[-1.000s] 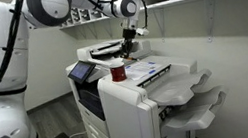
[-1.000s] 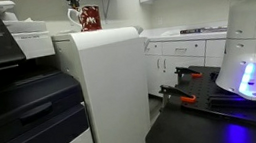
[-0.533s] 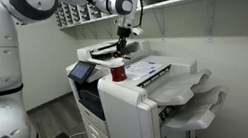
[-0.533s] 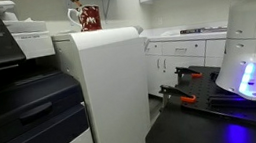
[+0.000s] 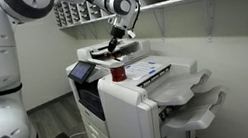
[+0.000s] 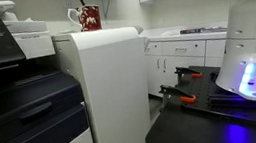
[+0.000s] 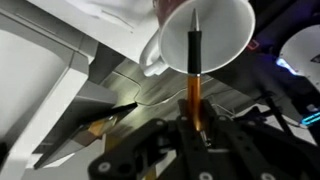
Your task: Pick up the pen and put it in the cup
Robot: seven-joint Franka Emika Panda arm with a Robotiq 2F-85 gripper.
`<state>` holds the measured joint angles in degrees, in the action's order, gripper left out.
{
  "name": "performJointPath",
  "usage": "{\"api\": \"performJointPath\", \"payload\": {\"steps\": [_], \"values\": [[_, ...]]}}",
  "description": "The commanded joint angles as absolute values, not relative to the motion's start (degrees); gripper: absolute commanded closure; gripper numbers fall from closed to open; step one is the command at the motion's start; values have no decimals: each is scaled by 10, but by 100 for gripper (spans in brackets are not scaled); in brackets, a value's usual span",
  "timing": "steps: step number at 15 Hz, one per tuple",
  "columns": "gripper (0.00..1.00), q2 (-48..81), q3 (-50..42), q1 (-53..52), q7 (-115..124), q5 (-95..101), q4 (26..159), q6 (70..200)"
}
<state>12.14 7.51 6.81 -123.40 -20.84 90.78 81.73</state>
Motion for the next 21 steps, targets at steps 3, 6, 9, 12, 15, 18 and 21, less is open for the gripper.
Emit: {"api": "performJointPath", "payload": {"steps": [3, 6, 9, 12, 15, 18, 21], "values": [[96, 144, 55, 63, -1252, -250, 890, 752], [96, 159, 46, 67, -1246, -277, 890, 761], [57, 178, 37, 71, -1230, -292, 880, 749], [43, 176, 30, 68, -1229, -271, 875, 755], [21, 153, 27, 47, -1201, -205, 880, 788], [1, 123, 29, 29, -1164, -147, 897, 846], [0, 96, 32, 12, -1120, -96, 913, 897]]}}
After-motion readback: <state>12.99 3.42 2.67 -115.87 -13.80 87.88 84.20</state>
